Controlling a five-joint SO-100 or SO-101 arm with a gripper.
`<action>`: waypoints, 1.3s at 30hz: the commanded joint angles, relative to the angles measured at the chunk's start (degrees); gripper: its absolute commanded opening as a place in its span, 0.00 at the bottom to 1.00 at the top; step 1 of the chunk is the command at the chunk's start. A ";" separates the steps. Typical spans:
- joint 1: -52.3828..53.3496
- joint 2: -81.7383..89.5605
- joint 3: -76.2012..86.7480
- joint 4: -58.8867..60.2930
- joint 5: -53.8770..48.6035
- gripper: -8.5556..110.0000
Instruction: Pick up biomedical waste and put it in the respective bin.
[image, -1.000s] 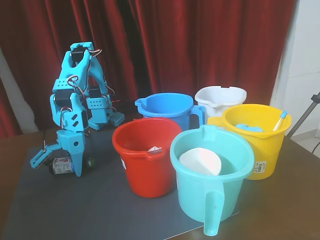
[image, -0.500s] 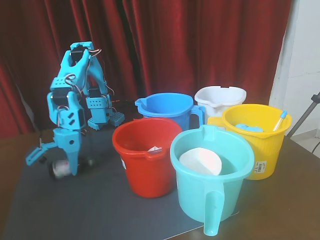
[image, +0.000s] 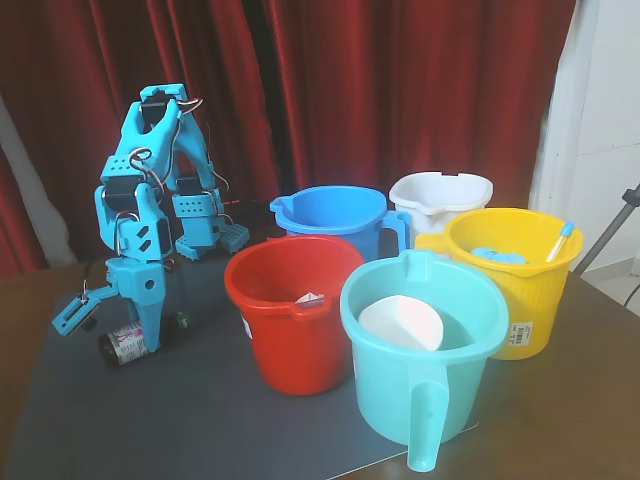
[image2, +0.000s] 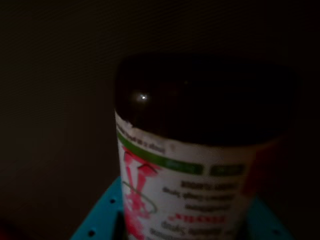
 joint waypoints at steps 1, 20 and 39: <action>-2.99 6.24 -3.16 4.75 -0.88 0.07; -20.92 27.42 -34.98 51.15 6.59 0.07; -51.24 10.02 -48.52 46.41 10.63 0.07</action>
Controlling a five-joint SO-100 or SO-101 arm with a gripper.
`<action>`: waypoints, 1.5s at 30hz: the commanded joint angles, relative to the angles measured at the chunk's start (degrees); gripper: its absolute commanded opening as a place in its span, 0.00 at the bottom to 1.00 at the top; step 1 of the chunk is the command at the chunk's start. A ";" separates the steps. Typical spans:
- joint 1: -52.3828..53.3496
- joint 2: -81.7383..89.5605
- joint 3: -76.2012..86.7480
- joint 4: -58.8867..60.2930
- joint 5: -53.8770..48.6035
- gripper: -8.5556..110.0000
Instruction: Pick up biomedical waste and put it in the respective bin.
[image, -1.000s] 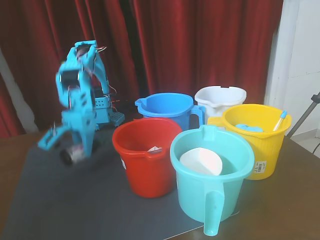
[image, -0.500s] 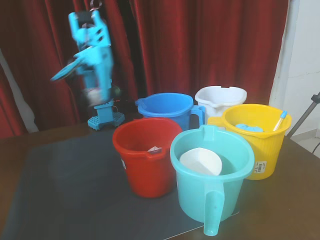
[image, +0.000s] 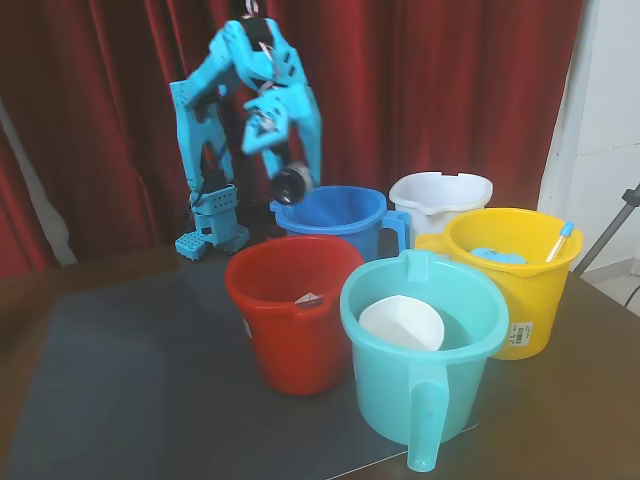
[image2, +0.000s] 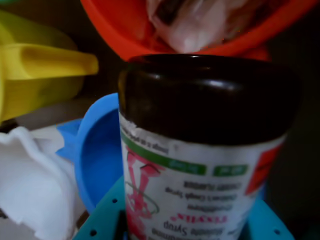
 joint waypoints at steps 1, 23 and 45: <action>-2.72 -4.13 -6.77 2.20 -0.09 0.07; -4.66 3.25 -10.72 19.42 -0.18 0.07; -8.53 6.50 -2.11 18.98 -3.16 0.07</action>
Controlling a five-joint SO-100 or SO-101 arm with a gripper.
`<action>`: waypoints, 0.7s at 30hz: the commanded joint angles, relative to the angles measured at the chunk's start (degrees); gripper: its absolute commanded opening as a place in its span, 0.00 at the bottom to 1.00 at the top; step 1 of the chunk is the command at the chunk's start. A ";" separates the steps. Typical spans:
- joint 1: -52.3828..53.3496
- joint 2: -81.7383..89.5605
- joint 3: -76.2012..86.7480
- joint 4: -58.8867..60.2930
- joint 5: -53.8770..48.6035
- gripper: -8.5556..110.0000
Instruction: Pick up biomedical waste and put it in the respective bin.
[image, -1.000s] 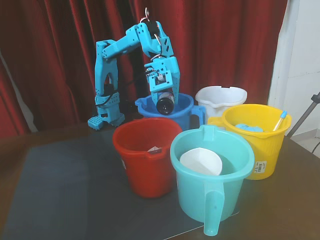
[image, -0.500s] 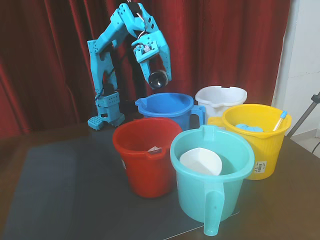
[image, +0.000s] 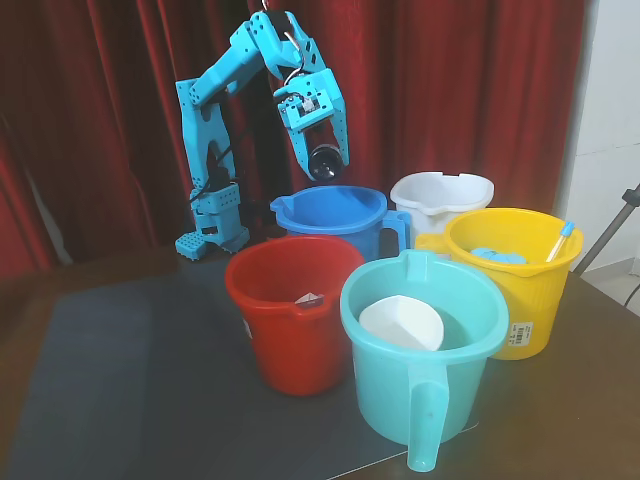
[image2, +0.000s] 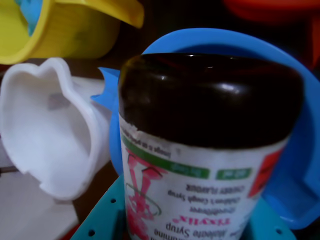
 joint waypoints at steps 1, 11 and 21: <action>0.09 3.25 -0.53 18.90 -2.64 0.07; 1.14 3.78 -0.44 18.90 -8.96 0.07; 3.69 3.60 -0.35 15.82 -8.53 0.24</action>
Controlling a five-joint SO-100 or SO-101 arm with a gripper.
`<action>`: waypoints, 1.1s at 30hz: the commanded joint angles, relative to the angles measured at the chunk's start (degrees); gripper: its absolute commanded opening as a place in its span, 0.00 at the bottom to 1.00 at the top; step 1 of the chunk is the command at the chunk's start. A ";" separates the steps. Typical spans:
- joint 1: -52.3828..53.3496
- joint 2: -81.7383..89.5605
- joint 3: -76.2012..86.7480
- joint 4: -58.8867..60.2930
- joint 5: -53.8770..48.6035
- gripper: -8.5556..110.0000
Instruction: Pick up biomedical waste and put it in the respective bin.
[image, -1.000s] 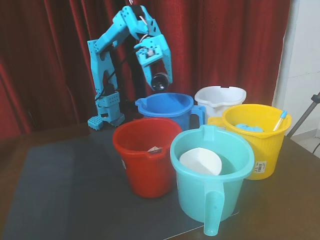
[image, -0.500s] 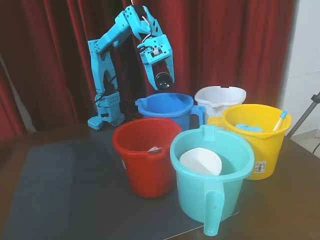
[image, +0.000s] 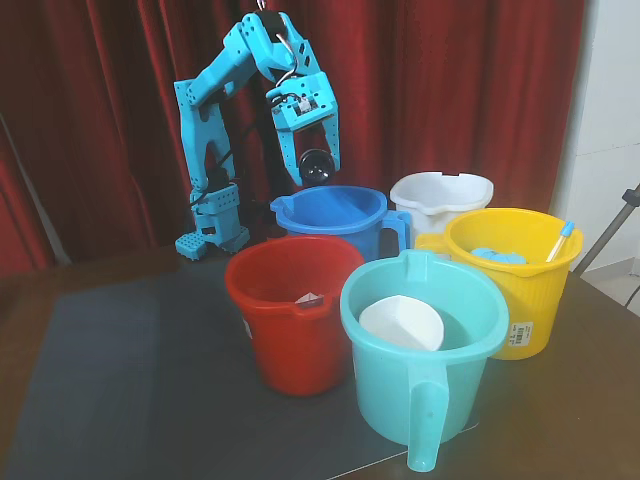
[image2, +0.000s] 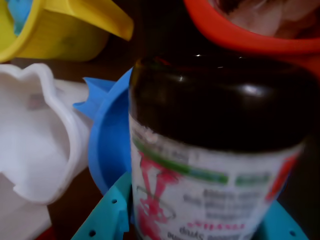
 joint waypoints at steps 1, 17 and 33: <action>0.18 3.69 -0.62 15.82 0.26 0.24; 0.79 8.00 -1.67 17.58 2.02 0.16; 27.33 59.06 19.25 18.46 -30.06 0.07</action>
